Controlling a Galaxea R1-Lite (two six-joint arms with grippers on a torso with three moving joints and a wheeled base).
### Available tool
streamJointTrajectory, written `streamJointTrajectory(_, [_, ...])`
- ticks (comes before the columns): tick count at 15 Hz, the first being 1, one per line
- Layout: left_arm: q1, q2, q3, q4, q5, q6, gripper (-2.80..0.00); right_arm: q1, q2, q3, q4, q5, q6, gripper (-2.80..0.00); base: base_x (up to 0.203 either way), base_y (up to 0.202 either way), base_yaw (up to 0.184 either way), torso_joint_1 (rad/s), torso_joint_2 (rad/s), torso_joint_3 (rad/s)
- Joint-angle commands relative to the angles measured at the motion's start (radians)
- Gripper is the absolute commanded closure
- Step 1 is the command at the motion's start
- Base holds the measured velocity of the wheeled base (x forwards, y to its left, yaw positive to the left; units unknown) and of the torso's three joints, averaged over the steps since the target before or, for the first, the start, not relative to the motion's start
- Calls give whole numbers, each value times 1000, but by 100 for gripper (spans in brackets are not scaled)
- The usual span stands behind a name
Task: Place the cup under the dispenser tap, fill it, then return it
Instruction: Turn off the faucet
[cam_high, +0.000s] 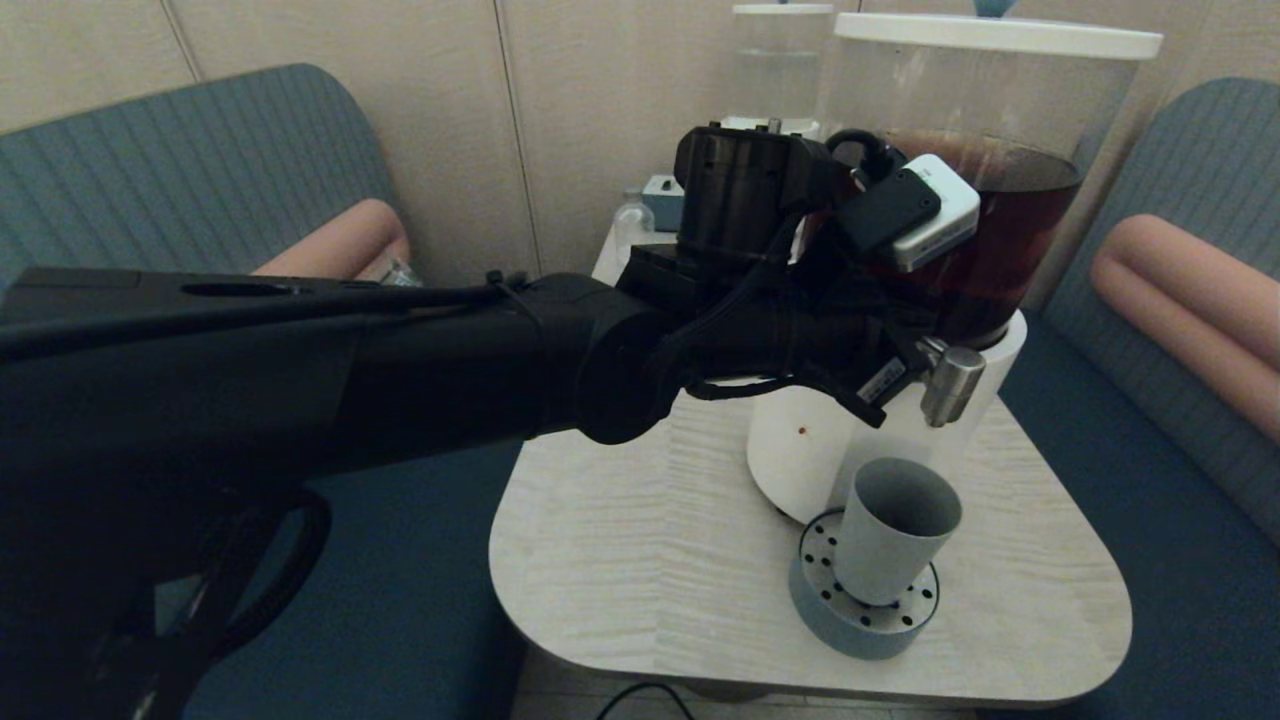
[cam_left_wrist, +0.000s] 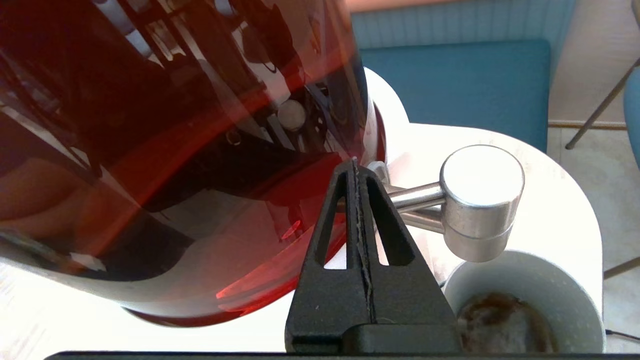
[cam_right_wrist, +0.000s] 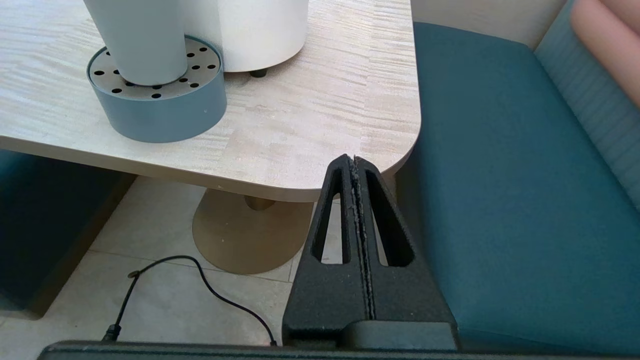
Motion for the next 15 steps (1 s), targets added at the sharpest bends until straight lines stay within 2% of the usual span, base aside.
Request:
streamJointTrajectory(1, [0, 11, 5, -7, 0, 4, 0, -1, -2, 0, -1, 0, -1, 0, 0, 0, 0, 0, 0, 0])
streamJointTrajectory(15, [8, -11, 65, -55, 1, 5, 0, -1, -2, 0, 0, 0, -1, 0, 0, 0, 0, 0, 0, 0])
